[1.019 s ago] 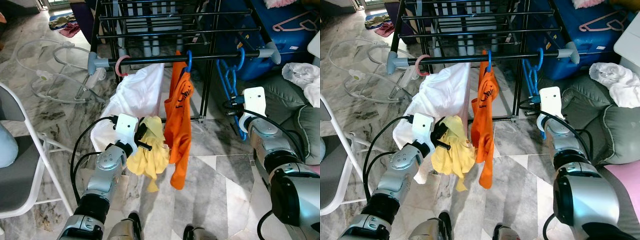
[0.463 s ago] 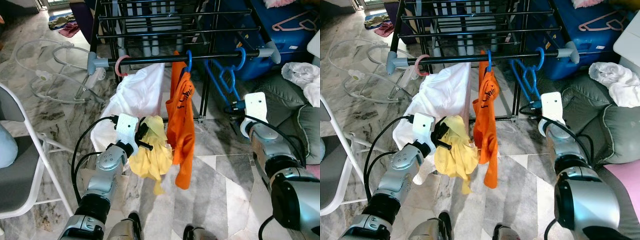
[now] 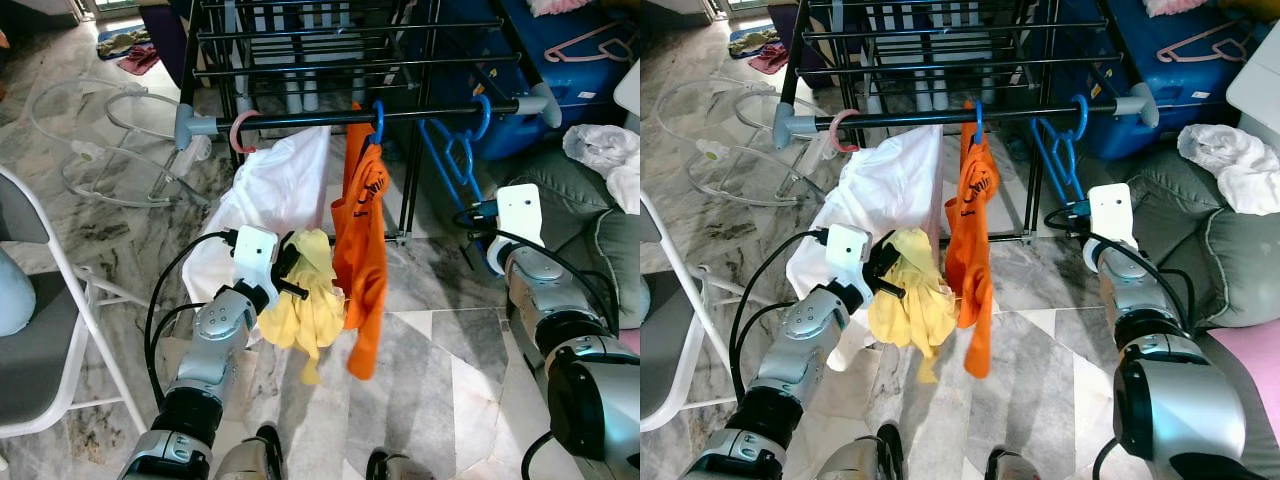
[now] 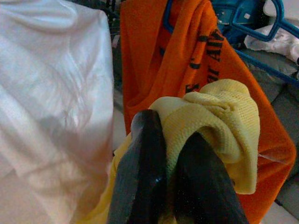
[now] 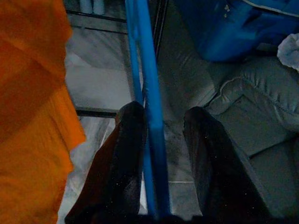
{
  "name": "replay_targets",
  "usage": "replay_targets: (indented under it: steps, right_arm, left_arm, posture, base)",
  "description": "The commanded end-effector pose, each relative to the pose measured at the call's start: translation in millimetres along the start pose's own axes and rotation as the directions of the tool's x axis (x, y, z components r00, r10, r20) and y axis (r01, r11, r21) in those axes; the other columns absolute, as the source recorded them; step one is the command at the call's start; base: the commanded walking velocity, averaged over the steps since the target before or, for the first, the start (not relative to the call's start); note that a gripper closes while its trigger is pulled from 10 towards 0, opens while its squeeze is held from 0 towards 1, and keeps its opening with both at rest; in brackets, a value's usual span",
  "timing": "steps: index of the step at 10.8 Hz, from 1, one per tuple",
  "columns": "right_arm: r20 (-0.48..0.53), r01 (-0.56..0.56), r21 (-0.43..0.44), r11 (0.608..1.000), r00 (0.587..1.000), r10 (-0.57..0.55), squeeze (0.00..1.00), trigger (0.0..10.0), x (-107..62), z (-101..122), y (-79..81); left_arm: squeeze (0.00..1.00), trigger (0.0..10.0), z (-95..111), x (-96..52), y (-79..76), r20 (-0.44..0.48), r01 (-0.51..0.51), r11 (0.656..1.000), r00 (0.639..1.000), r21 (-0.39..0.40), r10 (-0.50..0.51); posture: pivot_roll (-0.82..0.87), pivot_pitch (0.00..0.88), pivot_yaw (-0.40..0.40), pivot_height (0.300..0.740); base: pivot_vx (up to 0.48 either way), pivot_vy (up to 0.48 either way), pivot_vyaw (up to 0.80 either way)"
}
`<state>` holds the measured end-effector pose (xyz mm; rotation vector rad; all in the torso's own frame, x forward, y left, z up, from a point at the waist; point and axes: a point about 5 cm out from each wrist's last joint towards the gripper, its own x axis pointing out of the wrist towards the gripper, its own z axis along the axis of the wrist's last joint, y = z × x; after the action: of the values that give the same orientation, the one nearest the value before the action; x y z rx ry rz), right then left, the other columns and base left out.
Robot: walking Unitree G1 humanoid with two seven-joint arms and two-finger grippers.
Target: Hang hanger
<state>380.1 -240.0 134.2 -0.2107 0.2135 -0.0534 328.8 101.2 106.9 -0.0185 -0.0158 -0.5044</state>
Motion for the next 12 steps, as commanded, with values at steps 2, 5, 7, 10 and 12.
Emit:
replay_targets:
  steps: [2, 5, 7, 10, 12]
  right_arm:
    - [0.042, 0.008, -0.004, 1.0, 0.999, -0.008, 0.0, 10.0, 2.0, 12.6, -2.6]
    - [0.1, 0.015, 0.016, 1.0, 0.995, -0.017, 0.0, 10.0, 3.1, 22.1, 2.4]
    - [0.14, 0.016, 0.038, 0.999, 0.99, -0.021, 0.0, 10.0, 2.1, 25.0, 5.6]
    - [0.165, 0.014, 0.042, 0.999, 0.986, -0.021, 0.0, 10.0, -1.9, 20.3, 6.5]
    - [0.167, -0.002, 0.02, 1.0, 0.986, -0.001, 0.0, 10.0, -4.4, 16.4, 7.2]
  left_arm:
    - [0.0, 10.0, 9.3, 1.3, -0.3, 0.049, 0.009, 1.0, 0.999, 0.01, -0.01]
    - [0.0, 10.0, 8.8, 0.9, -1.0, 0.054, 0.003, 1.0, 0.999, 0.004, -0.003]
    - [0.0, 10.0, 8.5, 1.6, -1.9, 0.055, -0.001, 1.0, 0.998, -0.001, 0.001]
    - [0.0, 10.0, 5.2, 1.3, -3.4, 0.044, -0.012, 1.0, 0.999, -0.009, 0.013]
    - [0.0, 10.0, 4.3, 2.0, -4.6, 0.041, -0.009, 1.0, 0.999, -0.012, 0.009]
  posture:
    - [-0.05, 0.168, 0.014, 0.74]
    - [-0.05, 0.165, 0.005, 0.74]
    - [-0.06, 0.162, -0.005, 0.74]
    - [-0.08, 0.163, -0.006, 0.74]
    - [-0.09, 0.165, -0.01, 0.74]
  base:
    - [0.257, 0.0, 0.0]
    - [0.303, 0.0, 0.0]
    - [0.291, 0.0, 0.0]
    - [0.087, 0.0, 0.0]
    - [0.0, 0.0, 0.0]
